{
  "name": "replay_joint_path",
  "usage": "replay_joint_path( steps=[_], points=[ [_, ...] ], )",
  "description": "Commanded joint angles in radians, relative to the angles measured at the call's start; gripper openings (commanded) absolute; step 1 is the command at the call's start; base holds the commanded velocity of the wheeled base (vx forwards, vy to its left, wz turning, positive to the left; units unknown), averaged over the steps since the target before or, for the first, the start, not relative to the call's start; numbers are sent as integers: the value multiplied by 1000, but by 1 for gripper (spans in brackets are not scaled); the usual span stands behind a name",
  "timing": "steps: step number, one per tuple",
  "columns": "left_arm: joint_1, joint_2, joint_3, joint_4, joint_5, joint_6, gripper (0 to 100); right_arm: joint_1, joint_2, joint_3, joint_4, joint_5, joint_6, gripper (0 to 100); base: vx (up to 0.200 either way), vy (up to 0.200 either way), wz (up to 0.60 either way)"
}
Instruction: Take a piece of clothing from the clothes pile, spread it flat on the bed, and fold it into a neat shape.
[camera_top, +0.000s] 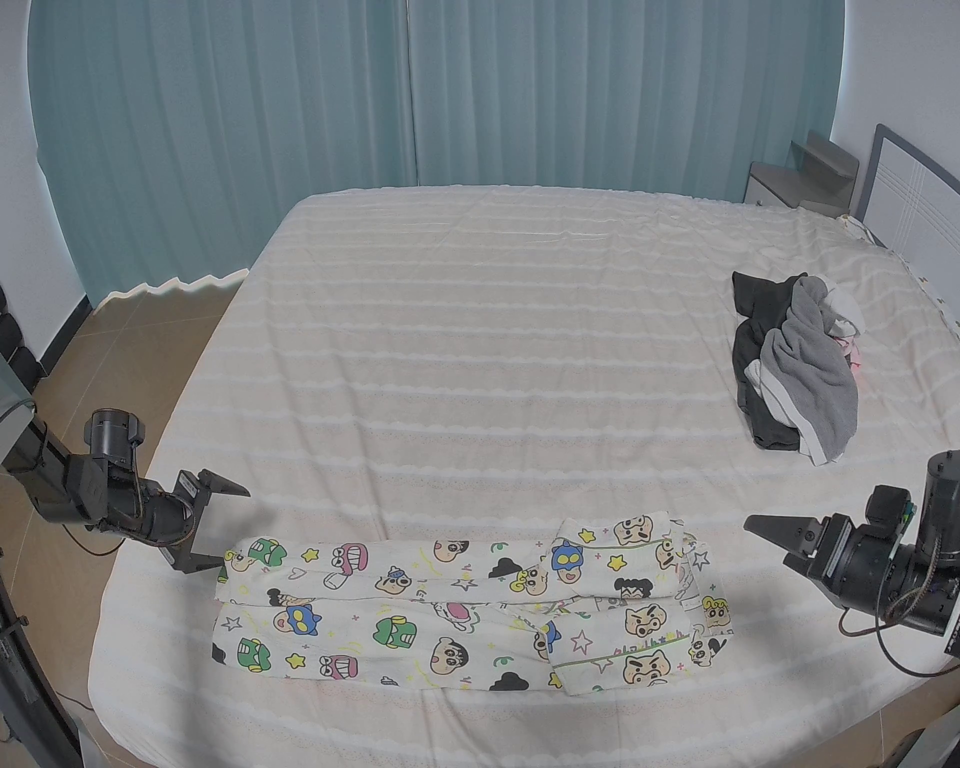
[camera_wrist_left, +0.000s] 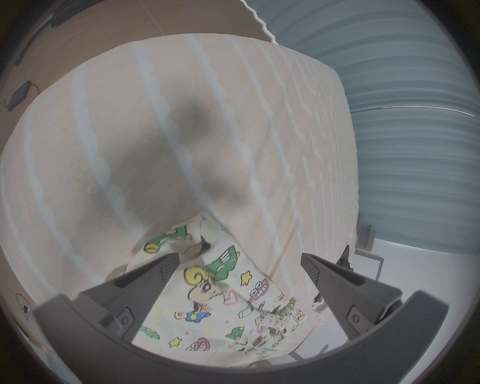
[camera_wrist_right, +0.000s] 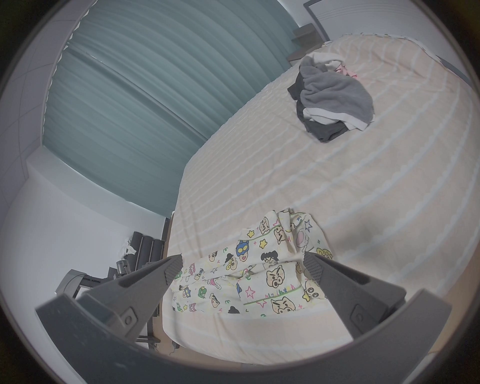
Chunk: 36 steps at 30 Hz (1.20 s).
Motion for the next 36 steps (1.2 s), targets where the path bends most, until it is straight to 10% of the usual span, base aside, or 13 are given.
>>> replay_joint_path(
  steps=[1,23,24,36],
  points=[
    [-23,55,-47,0,17,-9,100,9,-83,47,-1,-3,8,100,0,0,0],
    [-147,119,-56,2,255,98,100,60,-130,60,-15,-4,-1,100,0,0,0],
    [-149,119,-57,2,261,98,0,60,-130,60,-15,-4,-1,100,0,0,0],
    [-147,110,-57,3,303,98,0,61,-132,60,-15,-4,-2,100,0,0,0]
  ],
)
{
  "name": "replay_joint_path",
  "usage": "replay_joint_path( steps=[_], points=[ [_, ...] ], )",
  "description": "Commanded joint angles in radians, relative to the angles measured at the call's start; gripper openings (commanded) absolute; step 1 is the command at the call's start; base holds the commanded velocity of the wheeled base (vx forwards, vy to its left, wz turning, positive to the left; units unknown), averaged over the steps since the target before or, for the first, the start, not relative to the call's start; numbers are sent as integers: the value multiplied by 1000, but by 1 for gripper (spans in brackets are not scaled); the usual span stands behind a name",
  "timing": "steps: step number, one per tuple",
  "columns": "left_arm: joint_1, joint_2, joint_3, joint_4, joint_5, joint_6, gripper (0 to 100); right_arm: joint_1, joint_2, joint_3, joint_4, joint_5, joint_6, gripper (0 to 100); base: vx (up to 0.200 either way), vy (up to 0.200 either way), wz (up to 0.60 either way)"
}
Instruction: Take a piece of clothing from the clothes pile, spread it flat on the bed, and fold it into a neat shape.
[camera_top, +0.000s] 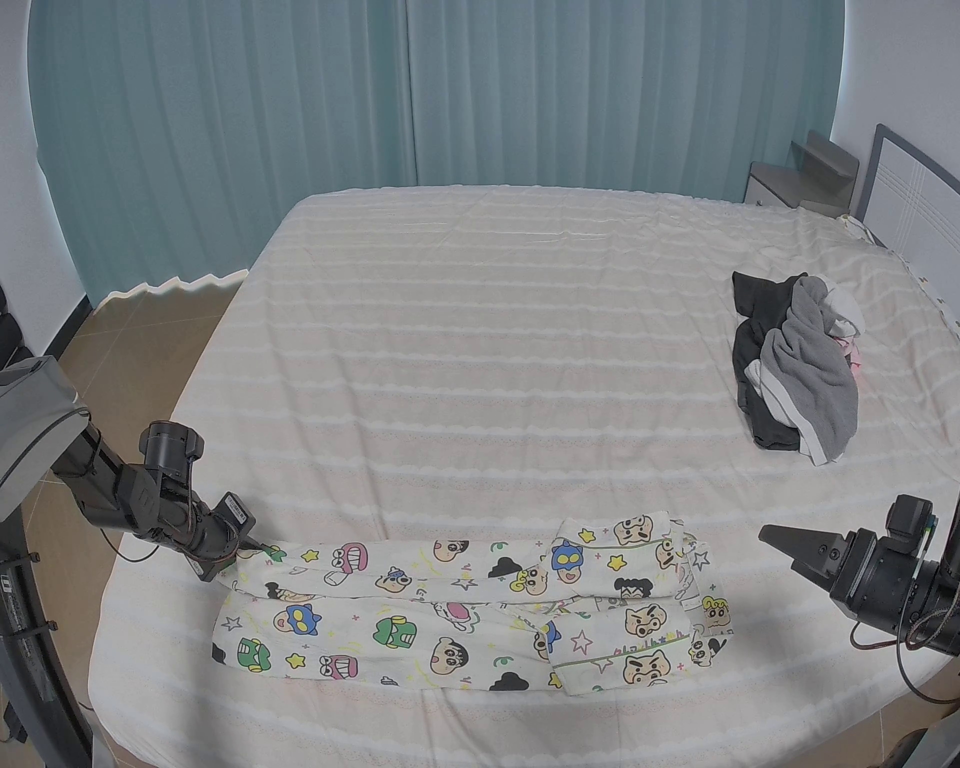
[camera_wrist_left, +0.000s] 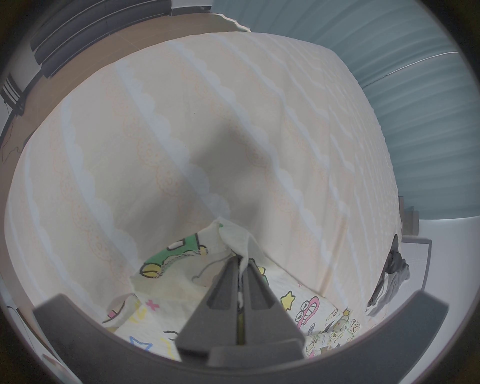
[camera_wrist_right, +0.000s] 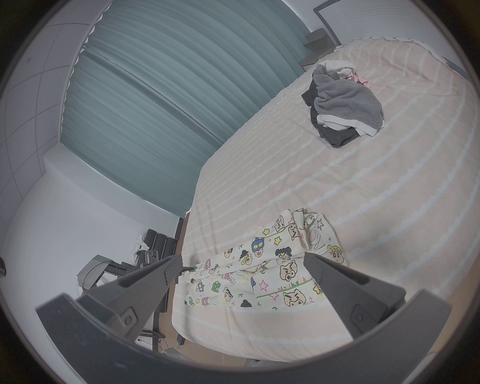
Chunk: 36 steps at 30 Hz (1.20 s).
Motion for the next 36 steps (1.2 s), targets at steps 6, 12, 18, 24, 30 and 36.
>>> replay_joint_path(
  steps=[6,12,18,24,30,36],
  points=[
    [0,-59,9,-8,-4,8,0,1,1,0,0,0,-1,100,0,0,0],
    [0,-73,37,-112,-10,63,0,1,1,0,0,0,-1,100,0,0,0],
    [0,-76,103,-291,-10,140,0,1,-5,0,1,0,-1,100,0,0,0],
    [-1,-92,185,-494,-10,190,0,2,-4,0,1,0,-1,100,0,0,0],
    [-3,-93,242,-512,-13,287,0,1,-5,0,1,0,-1,100,0,0,0],
    [2,-67,245,-509,-10,290,0,2,-5,0,1,0,-1,100,0,0,0]
  ],
)
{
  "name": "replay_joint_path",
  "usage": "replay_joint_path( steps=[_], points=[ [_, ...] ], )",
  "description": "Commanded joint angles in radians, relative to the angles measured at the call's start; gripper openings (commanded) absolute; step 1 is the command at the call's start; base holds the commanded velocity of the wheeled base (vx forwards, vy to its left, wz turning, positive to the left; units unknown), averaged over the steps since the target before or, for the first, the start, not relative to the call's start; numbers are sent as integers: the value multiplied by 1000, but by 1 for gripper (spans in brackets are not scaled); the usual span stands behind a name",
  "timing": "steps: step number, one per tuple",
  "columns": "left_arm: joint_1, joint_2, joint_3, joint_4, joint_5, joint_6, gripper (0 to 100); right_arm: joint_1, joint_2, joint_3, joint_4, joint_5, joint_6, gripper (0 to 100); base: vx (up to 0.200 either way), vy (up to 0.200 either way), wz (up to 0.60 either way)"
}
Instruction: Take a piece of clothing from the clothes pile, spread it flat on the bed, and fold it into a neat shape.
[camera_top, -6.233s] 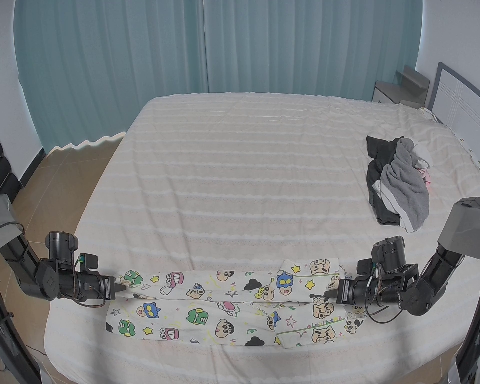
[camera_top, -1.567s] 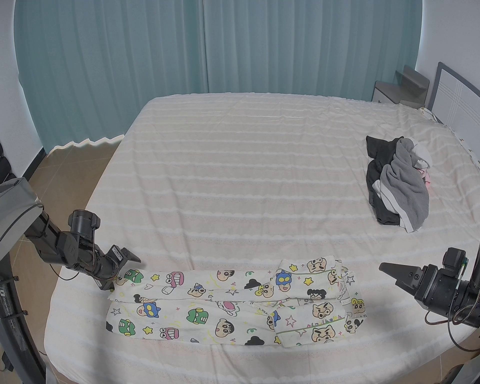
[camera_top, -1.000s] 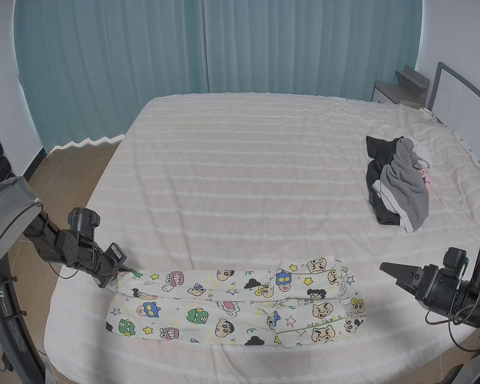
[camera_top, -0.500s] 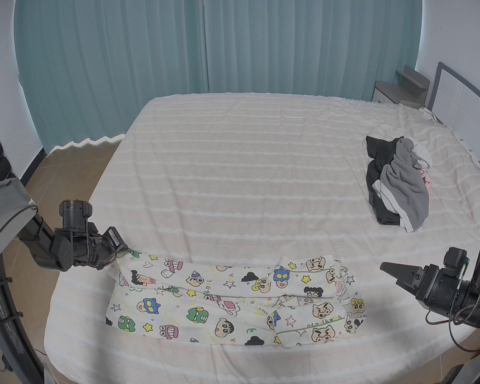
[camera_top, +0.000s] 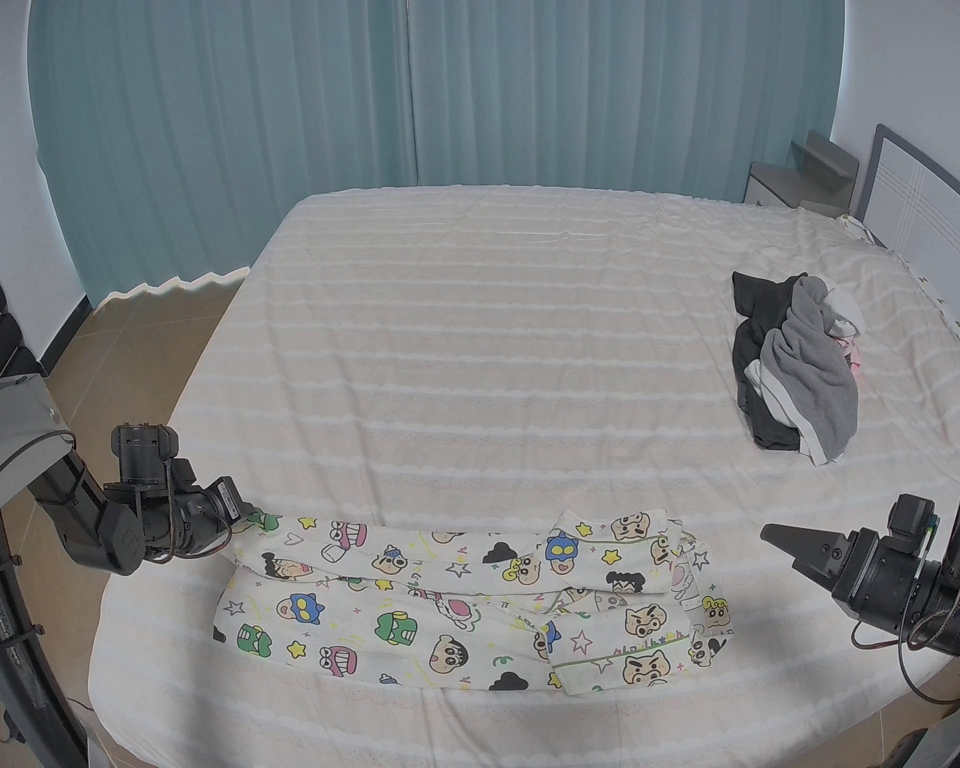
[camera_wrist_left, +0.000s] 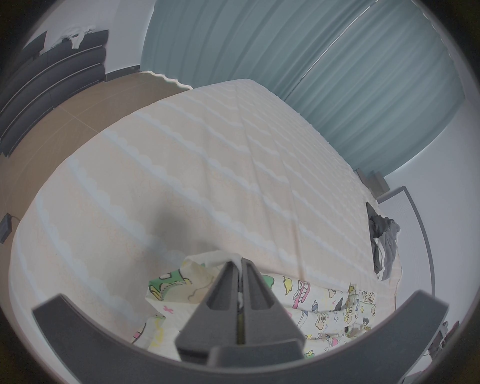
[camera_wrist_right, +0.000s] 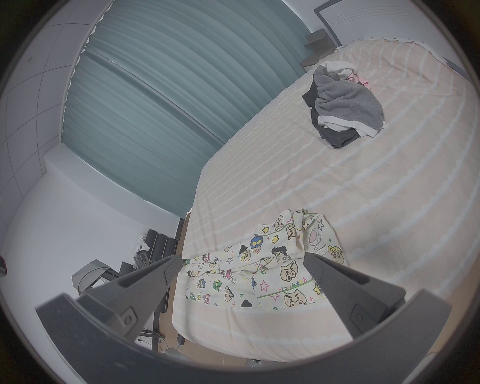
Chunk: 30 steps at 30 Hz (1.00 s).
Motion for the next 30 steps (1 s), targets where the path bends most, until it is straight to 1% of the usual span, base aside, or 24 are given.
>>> replay_joint_path(
  steps=[1,2,3,8,13,16,20,22,23,25,26,27,29,30],
  points=[
    [5,30,-4,6,3,-2,0,1,2,0,0,0,0,100,0,0,0],
    [5,40,-4,6,5,-4,0,1,2,0,0,0,1,100,0,0,0],
    [8,52,-4,6,6,-2,100,1,2,0,0,0,1,100,0,0,0],
    [28,99,-4,20,14,-2,100,1,2,0,0,0,1,100,0,0,0],
    [58,89,-1,67,25,-2,100,1,2,0,0,0,1,100,0,0,0],
    [92,4,-2,123,20,-13,100,1,1,0,0,0,1,100,0,0,0],
    [112,-86,-18,167,20,-50,100,1,-1,1,0,0,0,100,0,0,0],
    [115,-152,-47,205,22,-93,100,2,-1,0,0,0,0,100,0,0,0],
    [115,-152,-47,205,22,-93,100,2,-1,0,0,0,0,100,0,0,0],
    [113,-218,-101,285,20,-142,100,1,-1,0,0,0,0,100,0,0,0],
    [106,-253,-148,365,17,-186,100,1,-2,1,0,0,0,100,0,0,0],
    [106,-253,-148,365,17,-186,100,1,-2,1,0,0,0,100,0,0,0],
    [63,-292,-220,489,9,-277,100,2,-10,1,0,0,1,100,0,0,0],
    [52,-295,-231,508,8,-298,100,1,-11,1,0,2,1,100,0,0,0]
  ],
)
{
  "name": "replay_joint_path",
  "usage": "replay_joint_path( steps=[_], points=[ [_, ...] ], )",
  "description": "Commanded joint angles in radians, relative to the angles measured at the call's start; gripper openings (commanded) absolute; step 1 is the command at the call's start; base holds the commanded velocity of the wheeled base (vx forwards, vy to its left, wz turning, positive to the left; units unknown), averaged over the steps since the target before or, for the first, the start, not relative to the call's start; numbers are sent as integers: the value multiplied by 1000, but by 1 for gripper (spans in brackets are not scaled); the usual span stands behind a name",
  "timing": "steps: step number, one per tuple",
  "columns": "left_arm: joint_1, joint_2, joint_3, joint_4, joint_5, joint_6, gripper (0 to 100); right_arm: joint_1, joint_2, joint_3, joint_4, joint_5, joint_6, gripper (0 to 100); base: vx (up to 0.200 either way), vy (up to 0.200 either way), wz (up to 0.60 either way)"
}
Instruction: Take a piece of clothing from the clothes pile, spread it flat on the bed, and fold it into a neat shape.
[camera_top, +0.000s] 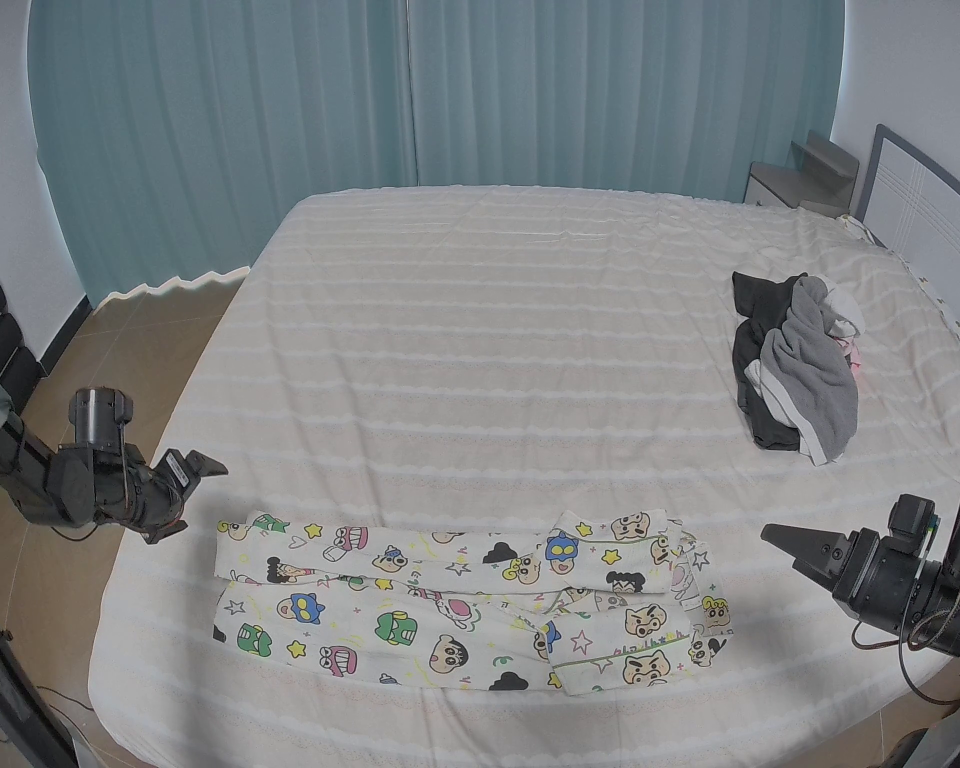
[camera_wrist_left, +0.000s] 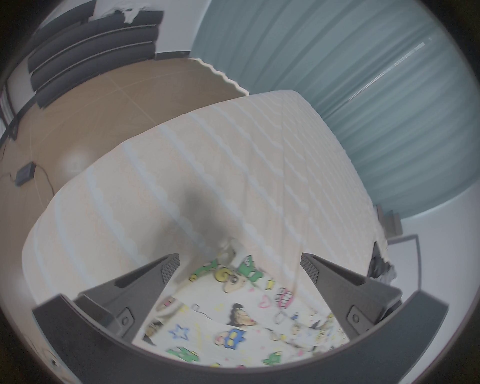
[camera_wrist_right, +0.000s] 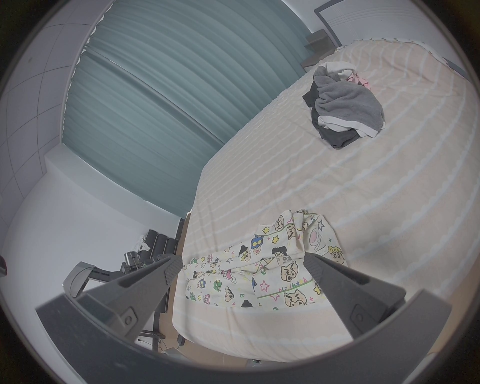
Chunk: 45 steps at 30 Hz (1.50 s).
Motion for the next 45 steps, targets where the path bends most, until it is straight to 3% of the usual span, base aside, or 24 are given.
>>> replay_joint_path(
  steps=[1,7,8,10,12,14,17,25,31,38,45],
  points=[
    [-74,-130,-137,148,-11,-157,100,2,-11,1,0,2,1,100,0,0,0],
    [-183,-73,-143,150,-2,-261,100,14,-12,1,0,1,1,100,0,0,0],
    [-232,-32,-151,142,6,-324,100,14,-12,1,0,1,1,100,0,0,0],
    [-250,-7,-154,131,12,-356,100,14,-12,2,0,1,0,100,0,0,0],
    [-270,40,-156,104,38,-384,100,14,-12,2,0,1,1,100,0,0,0],
    [-290,143,-142,22,119,-388,100,14,-12,4,0,1,0,100,0,0,0],
    [-301,195,-110,-41,157,-387,100,14,-12,7,0,2,0,100,0,0,0],
    [-276,258,-68,-186,203,-373,100,14,-12,7,0,1,0,100,0,0,0],
    [-264,277,-18,-217,228,-319,100,14,-12,7,0,1,0,100,0,0,0],
    [-183,278,36,-338,262,-226,100,16,-12,8,0,1,0,100,0,0,0],
    [-140,257,39,-340,260,-221,100,25,-12,10,0,1,0,100,0,0,0]
  ],
)
